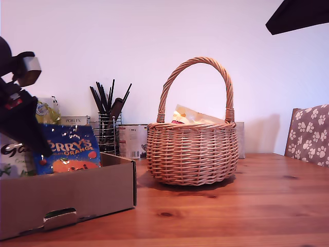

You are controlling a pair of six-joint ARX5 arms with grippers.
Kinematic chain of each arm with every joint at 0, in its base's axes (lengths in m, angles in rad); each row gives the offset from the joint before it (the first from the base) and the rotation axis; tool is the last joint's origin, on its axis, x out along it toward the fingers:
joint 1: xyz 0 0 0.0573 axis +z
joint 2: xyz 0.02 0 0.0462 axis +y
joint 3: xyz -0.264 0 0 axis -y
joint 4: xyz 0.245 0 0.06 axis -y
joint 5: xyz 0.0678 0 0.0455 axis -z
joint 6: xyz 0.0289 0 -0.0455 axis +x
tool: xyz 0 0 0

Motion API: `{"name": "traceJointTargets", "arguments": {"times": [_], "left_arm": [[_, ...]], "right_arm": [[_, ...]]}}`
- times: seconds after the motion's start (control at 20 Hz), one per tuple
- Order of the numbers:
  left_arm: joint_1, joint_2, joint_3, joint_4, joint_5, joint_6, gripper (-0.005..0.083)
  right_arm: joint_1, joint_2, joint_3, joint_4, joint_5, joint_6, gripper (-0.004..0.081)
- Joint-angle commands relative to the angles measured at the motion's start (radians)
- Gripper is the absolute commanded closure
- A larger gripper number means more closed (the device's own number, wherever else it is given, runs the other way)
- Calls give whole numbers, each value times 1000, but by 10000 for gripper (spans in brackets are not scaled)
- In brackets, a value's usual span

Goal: Move the bags of Easter eggs from the cardboard box on the left into the woven basket on the right side.

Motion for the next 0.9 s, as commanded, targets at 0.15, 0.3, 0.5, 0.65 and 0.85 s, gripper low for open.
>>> {"name": "traceJointTargets", "arguments": {"times": [0.15,0.3,0.5,0.65,0.85], "left_arm": [[-43,71,-7,7,35,-19,299],[-72,121,-7,18,37,-25,300],[-106,148,-7,67,33,-37,486],[-108,148,-7,109,34,-42,766],[-95,146,16,129,39,-43,797]], "right_arm": [[2,0,3,11,2,-6,783],[2,7,3,11,2,-6,783],[2,16,3,11,2,-6,783],[2,19,3,11,2,-6,783],[2,19,3,11,7,-6,783]]}}
